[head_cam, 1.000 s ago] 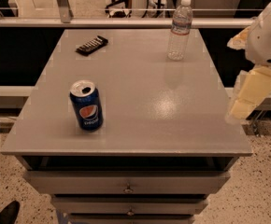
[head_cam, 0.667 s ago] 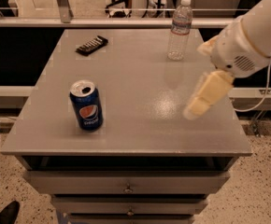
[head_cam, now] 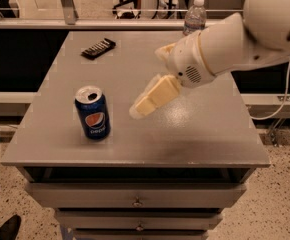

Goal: Move pepsi can near water bottle

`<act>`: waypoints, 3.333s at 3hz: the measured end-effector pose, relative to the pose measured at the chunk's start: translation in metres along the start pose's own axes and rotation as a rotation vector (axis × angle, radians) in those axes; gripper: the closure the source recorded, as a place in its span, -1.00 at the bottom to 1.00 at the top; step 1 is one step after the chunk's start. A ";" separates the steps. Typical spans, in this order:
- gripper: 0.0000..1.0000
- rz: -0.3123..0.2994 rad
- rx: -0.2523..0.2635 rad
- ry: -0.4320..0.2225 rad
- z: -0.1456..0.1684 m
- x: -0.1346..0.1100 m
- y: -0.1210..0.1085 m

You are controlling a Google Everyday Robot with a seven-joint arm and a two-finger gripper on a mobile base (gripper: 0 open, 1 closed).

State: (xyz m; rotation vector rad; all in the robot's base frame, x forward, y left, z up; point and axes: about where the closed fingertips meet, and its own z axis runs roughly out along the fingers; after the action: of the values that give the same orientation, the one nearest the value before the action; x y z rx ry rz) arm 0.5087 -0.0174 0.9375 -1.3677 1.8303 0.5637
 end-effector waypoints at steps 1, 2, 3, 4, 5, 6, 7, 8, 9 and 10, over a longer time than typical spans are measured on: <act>-1.00 0.043 -0.071 -0.133 0.044 -0.016 0.021; -1.00 0.065 -0.155 -0.237 0.086 -0.030 0.049; -0.94 0.062 -0.192 -0.293 0.109 -0.041 0.068; -0.48 0.060 -0.196 -0.308 0.119 -0.044 0.075; -0.01 0.074 -0.188 -0.313 0.121 -0.041 0.077; 0.77 0.109 -0.107 -0.295 0.101 -0.023 0.045; 1.00 0.119 -0.045 -0.284 0.083 -0.012 0.016; 1.00 0.100 0.077 -0.254 0.035 0.001 -0.038; 1.00 0.088 0.151 -0.250 0.006 0.005 -0.068; 1.00 0.089 0.148 -0.245 0.007 0.004 -0.063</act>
Offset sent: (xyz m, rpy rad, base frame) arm -0.0186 0.1220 -0.0492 0.3473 0.0986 0.1380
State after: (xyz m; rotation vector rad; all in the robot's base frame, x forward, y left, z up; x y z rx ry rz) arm 0.5700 -0.0349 0.9359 -1.0741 1.7028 0.6006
